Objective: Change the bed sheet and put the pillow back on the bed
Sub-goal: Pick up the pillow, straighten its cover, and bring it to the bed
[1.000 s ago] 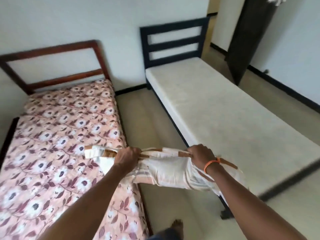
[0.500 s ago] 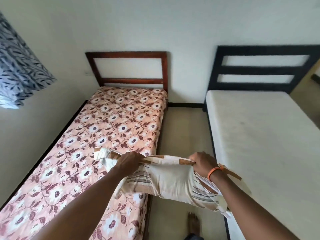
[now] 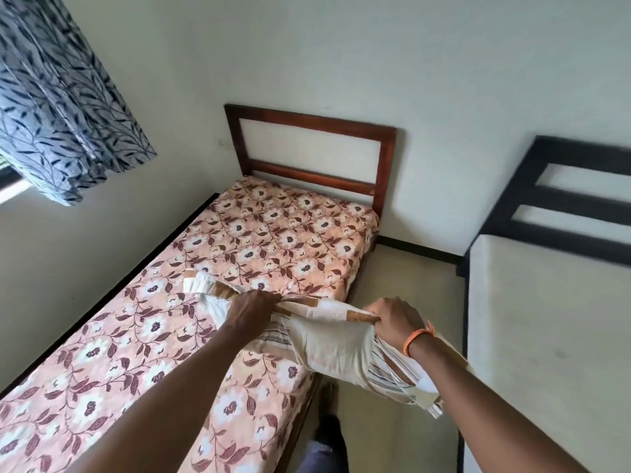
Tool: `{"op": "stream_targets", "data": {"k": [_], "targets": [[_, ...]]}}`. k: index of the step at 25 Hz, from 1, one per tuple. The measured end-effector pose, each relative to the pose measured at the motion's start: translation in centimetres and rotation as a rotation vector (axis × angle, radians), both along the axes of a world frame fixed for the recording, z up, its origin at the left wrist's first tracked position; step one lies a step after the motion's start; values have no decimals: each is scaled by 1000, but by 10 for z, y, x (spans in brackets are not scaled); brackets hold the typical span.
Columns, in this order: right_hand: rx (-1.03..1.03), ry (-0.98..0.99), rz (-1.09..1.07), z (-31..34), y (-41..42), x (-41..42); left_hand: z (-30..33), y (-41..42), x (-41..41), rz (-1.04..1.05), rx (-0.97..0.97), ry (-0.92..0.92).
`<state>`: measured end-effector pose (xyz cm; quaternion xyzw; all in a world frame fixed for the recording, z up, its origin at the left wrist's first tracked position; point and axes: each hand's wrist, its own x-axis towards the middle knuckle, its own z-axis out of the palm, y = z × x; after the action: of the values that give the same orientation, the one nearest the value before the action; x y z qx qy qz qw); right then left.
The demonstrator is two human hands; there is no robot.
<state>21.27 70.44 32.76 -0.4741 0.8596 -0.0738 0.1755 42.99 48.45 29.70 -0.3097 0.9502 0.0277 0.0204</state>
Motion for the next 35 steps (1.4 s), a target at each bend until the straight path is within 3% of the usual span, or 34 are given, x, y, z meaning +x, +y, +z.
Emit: {"op": "stream_targets", "data": {"k": [7, 11, 16, 20, 25, 31, 35], "targets": [[52, -10, 41, -26, -186, -133, -20, -170, -119, -18, 8, 31], [-30, -17, 55, -21, -294, -199, -18, -278, -183, 41, -46, 135], [-38, -22, 149, -33, -404, -257, -30, -367, -240, 191, -56, 121], [-59, 0, 239, -50, -480, -303, -43, -426, -288, 299, -170, 77], [-12, -33, 260, -79, -591, -381, -64, -528, -374, 441, -23, -31], [-125, 107, 375, -97, -706, -440, -83, -648, -442, 530, 36, 134], [-92, 174, 491, -150, -744, -422, -144, -682, -437, 649, 111, 301]]}}
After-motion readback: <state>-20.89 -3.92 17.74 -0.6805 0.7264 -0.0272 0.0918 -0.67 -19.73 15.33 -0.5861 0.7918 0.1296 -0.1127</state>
